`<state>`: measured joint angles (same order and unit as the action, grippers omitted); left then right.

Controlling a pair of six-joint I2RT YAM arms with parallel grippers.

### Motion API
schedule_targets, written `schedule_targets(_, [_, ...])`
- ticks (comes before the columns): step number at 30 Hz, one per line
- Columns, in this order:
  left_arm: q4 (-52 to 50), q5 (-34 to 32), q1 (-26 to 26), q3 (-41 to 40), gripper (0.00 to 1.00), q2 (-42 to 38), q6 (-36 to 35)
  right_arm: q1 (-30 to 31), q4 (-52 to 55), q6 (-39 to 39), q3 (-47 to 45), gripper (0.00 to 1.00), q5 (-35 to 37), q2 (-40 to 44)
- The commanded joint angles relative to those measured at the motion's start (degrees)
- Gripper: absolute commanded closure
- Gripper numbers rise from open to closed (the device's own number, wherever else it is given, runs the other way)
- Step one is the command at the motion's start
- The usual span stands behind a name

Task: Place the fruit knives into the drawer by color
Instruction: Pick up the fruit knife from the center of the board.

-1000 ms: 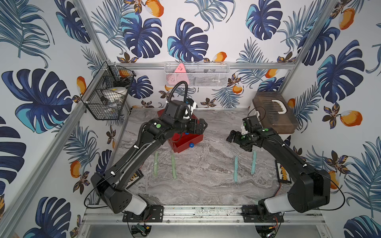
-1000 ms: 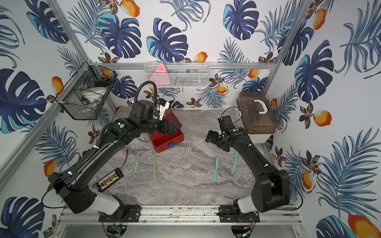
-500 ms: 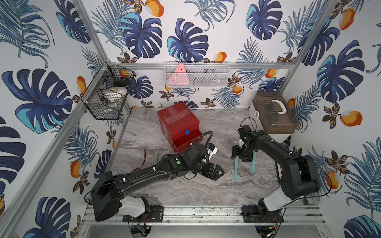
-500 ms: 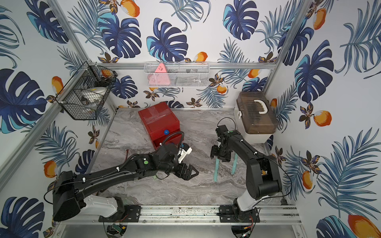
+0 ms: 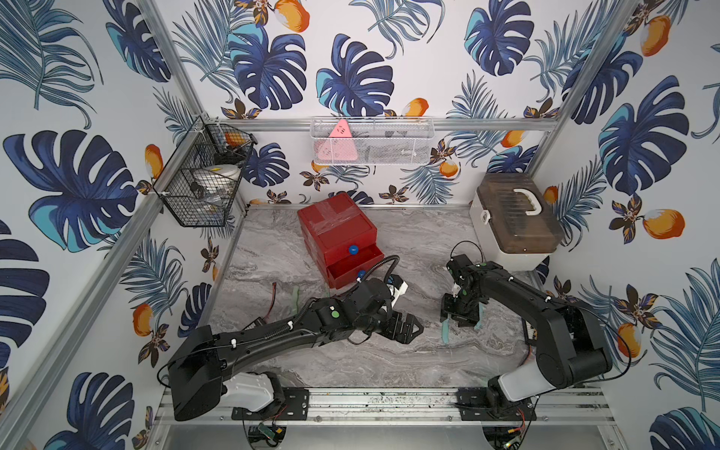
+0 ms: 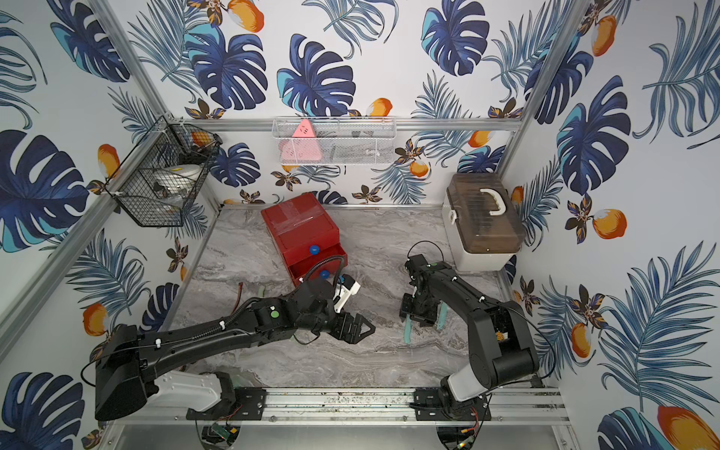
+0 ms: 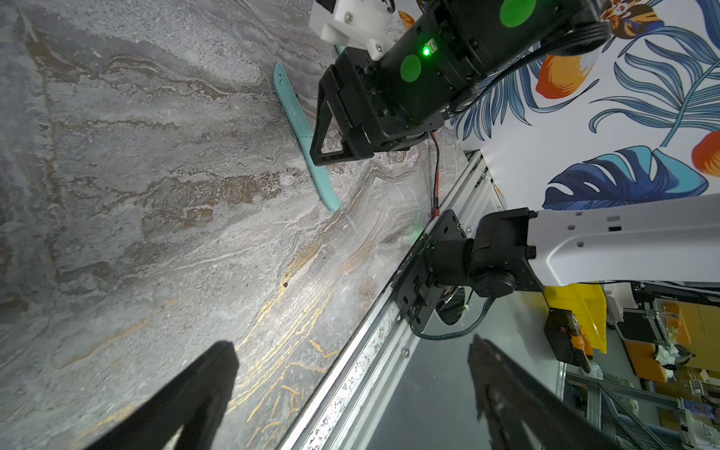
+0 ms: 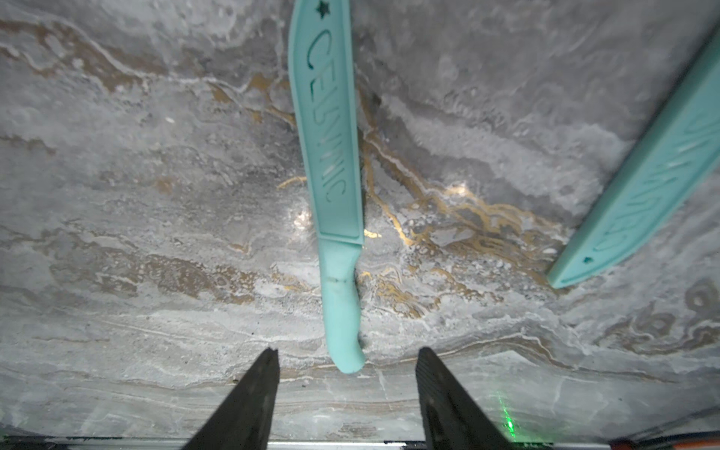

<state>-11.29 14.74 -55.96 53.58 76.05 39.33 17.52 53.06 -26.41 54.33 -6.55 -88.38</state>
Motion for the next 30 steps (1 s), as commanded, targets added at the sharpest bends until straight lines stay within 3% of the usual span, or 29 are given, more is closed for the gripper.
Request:
schedule_targets(1, [2.4,-0.6,0.0,-1.0,0.01,-1.1,1.6,0.8,-1.7,-1.5,-0.3,0.41,1.0,-1.1])
schedule_targets(14, [1.7,-0.9,0.0,-3.0,0.01,-3.0,1.6,1.1,-6.7,-2.5,-3.1,0.61,2.1,-5.4])
schedule_targets(18, [1.9,-0.8,-0.1,-3.6,0.01,-3.5,1.7,1.9,-7.4,-2.5,-3.0,0.62,3.2,-5.4])
schedule_targets(23, [1.5,-0.5,0.0,-3.8,0.01,-3.7,1.5,1.9,-7.3,-1.9,-1.5,0.53,4.9,-7.0])
schedule_targets(30, [1.3,-0.5,-0.1,-4.9,0.01,-4.2,1.4,2.0,-7.9,-1.9,-0.3,0.56,5.8,-6.5])
